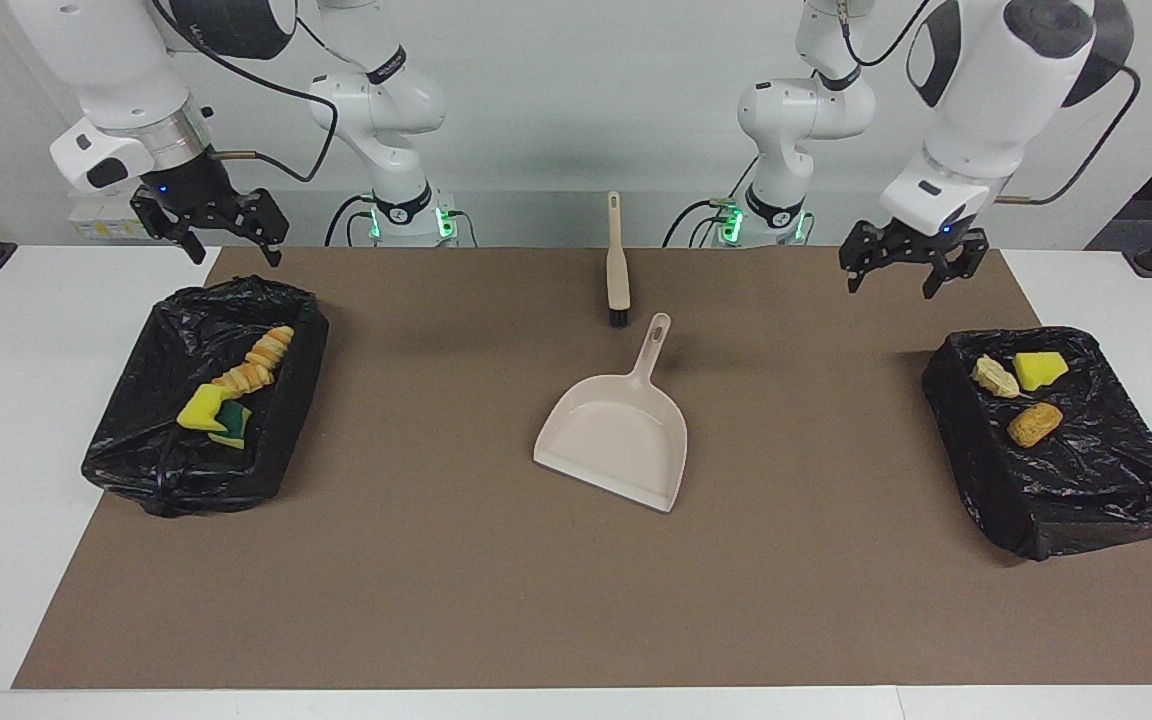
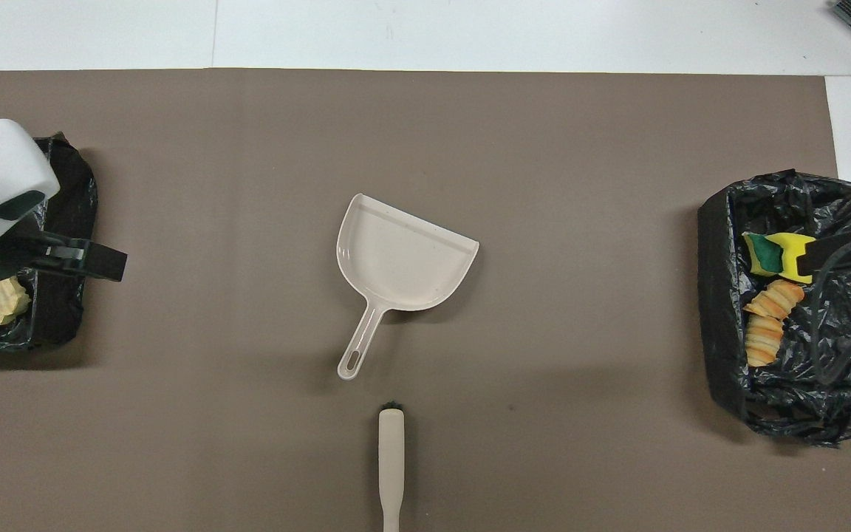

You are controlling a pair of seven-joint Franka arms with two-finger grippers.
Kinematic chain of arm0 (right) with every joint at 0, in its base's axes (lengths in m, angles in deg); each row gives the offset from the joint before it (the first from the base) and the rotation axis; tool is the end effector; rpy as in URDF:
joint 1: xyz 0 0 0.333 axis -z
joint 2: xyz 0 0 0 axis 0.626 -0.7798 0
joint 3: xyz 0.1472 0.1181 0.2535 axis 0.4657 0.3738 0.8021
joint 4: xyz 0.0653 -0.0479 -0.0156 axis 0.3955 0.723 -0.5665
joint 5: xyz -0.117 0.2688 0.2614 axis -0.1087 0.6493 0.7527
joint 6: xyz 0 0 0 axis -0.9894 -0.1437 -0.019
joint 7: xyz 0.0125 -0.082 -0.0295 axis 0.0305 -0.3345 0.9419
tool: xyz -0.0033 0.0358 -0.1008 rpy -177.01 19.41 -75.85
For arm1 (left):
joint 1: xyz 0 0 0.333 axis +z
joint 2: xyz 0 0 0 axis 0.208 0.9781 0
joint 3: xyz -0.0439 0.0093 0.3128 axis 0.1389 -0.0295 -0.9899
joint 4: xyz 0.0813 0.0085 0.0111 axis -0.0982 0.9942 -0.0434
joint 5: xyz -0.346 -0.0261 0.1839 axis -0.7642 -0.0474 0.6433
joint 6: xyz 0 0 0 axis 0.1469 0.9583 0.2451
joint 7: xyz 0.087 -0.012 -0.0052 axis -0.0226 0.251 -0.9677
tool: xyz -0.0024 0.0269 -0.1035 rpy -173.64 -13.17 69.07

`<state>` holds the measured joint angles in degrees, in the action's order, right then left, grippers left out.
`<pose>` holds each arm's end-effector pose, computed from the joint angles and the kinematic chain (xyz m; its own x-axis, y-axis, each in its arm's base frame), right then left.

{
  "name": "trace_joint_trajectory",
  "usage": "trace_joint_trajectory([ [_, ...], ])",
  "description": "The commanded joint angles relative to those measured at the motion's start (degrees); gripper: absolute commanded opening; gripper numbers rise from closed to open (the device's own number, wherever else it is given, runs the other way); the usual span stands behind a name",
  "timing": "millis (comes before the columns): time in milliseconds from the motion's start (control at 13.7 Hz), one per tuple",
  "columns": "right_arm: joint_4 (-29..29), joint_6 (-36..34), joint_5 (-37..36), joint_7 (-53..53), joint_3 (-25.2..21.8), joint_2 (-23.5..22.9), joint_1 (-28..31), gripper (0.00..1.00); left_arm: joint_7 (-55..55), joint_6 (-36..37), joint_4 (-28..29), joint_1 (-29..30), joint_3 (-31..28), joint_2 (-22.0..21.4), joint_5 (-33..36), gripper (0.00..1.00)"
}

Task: Sweep and dump trash in bin
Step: 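Release the dustpan and withdraw the left gripper toward the bag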

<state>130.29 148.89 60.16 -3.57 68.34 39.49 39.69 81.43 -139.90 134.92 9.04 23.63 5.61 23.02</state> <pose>0.5336 -0.0413 0.6237 0.9983 -0.0447 -0.0367 -0.0443 -0.9990 0.0112 0.5303 -0.0810 0.6229 0.9771 -0.2089 -0.0402 -0.2099 -0.9775 -0.0215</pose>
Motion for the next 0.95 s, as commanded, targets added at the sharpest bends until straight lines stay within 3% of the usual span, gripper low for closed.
trace_joint_trajectory([
  [0, -6.24, -5.22, 0.77, -1.52, 0.50, -4.64, -0.40, 1.00, 3.59, 8.27, -8.20, -2.30, -3.96, 2.98, -2.06, 1.00],
  [366, -5.50, -0.15, 1.04, -6.18, 0.67, -4.67, -0.93, 1.00, 3.61, 7.68, -8.31, -2.22, -4.76, 2.64, -2.50, 1.00],
  [878, -4.97, -0.06, 1.04, -7.15, 0.76, -4.40, -0.93, 1.00, 3.43, 6.71, -7.60, -1.87, -4.85, 2.11, -2.50, 1.00],
])
